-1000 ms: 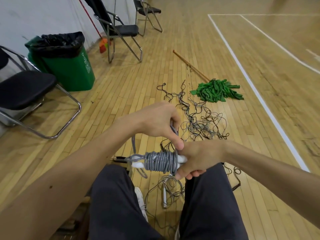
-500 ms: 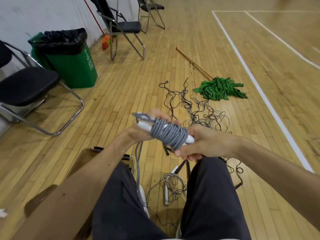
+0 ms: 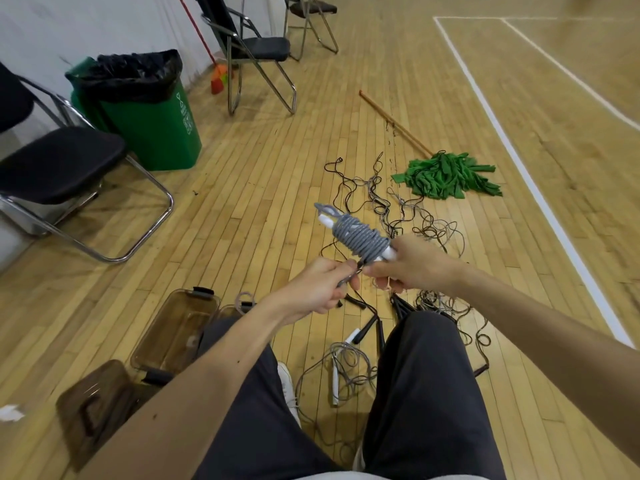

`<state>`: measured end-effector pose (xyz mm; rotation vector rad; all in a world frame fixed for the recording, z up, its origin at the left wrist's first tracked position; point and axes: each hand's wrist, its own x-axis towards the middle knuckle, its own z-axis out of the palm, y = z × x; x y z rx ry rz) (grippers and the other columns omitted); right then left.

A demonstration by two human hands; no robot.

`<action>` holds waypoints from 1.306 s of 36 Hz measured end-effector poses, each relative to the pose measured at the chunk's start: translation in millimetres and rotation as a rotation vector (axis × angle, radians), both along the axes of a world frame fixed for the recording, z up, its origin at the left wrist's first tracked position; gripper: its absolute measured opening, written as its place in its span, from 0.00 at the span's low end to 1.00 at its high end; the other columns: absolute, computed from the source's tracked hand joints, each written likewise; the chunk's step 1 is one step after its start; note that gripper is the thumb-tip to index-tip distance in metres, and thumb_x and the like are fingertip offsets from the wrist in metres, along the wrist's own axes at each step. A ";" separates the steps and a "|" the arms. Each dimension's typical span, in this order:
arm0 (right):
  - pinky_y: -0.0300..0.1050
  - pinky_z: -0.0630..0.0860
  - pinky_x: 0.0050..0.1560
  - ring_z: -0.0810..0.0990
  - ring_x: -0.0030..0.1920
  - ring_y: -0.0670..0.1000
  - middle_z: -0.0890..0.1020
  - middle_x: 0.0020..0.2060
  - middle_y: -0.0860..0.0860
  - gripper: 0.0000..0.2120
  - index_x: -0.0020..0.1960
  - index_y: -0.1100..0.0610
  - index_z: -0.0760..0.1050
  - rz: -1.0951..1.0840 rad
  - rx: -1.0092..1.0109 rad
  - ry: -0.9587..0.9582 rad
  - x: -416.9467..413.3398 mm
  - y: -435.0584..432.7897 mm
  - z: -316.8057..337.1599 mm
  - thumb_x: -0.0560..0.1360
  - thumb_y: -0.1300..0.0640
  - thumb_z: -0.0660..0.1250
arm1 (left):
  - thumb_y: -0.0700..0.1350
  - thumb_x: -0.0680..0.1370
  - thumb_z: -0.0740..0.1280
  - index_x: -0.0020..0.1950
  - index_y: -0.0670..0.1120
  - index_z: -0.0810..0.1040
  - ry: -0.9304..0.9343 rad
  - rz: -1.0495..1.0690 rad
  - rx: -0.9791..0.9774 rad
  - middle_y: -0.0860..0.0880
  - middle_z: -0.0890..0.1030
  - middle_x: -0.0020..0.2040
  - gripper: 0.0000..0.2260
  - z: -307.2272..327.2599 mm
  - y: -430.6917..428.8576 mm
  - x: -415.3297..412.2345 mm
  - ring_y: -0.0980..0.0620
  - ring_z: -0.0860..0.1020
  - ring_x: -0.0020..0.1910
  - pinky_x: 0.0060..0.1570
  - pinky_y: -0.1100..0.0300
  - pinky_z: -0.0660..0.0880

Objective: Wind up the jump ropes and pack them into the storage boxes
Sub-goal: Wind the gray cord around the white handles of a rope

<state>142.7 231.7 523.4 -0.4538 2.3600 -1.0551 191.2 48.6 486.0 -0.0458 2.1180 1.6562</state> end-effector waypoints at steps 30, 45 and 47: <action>0.37 0.73 0.28 0.75 0.26 0.46 0.81 0.33 0.52 0.10 0.41 0.60 0.78 0.299 0.438 -0.157 -4.8 2.5 -54.5 0.78 0.55 0.71 | 0.59 0.80 0.65 0.50 0.47 0.82 0.680 -0.566 -1.047 0.59 0.70 0.32 0.16 61.6 -0.7 -4.0 0.63 0.68 0.31 0.31 0.66 0.62; 0.38 0.69 0.32 0.72 0.31 0.48 0.73 0.34 0.56 0.10 0.41 0.57 0.74 0.772 -0.042 -0.489 35.0 -3.0 -5.8 0.80 0.58 0.69 | 0.49 0.67 0.80 0.48 0.45 0.77 0.409 -0.261 -0.284 0.48 0.82 0.36 0.17 57.6 -28.3 -16.4 0.52 0.79 0.35 0.42 0.63 0.75; 0.38 0.70 0.32 0.73 0.32 0.47 0.76 0.33 0.53 0.09 0.42 0.56 0.76 0.739 -0.137 -0.486 34.0 -3.5 -3.0 0.78 0.55 0.70 | 0.45 0.69 0.79 0.45 0.44 0.77 0.375 -0.201 -0.164 0.53 0.82 0.36 0.13 47.3 -32.3 -13.5 0.57 0.80 0.37 0.43 0.66 0.75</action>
